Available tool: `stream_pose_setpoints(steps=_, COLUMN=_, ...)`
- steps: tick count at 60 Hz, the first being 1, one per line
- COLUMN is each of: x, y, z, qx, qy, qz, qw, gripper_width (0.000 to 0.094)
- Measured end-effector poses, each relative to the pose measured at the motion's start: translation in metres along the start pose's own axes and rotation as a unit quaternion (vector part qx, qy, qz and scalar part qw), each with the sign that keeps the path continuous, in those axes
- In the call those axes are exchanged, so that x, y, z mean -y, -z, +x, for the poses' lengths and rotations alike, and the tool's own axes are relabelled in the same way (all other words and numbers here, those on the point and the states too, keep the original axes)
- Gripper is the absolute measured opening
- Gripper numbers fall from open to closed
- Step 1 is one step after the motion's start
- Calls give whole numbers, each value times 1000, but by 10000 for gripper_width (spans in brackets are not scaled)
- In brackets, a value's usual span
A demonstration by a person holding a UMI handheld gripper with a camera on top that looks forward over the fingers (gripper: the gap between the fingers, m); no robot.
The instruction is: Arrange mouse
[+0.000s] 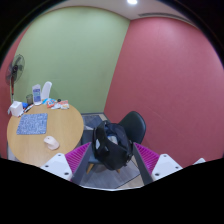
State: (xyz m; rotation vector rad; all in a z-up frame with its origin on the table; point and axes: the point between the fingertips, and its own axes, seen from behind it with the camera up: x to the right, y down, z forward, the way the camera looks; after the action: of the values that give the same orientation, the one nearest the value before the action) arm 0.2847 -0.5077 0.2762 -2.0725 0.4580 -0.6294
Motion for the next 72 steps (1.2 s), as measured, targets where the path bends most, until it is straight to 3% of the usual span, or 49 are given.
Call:
stream_pose_setpoints(steps=15, x=-65, y=17, z=-34, qx=1, qy=-8, qz=-40, qw=999, gripper_width=834)
stream_pose_setpoints(steps=29, x=-129, y=-2, z=-123, qx=72, qy=3, qz=-80, qw=994, gripper_width=838)
stream_pose_setpoints(steps=47, x=-116, y=-114, z=-272, qx=187, qy=36, qz=-55, qw=980, gripper_width=841)
stream_pose_setpoints(steps=72, x=-103, y=-214, z=-362, qx=273, qy=63, qz=-59, qw=958, gripper_width=839)
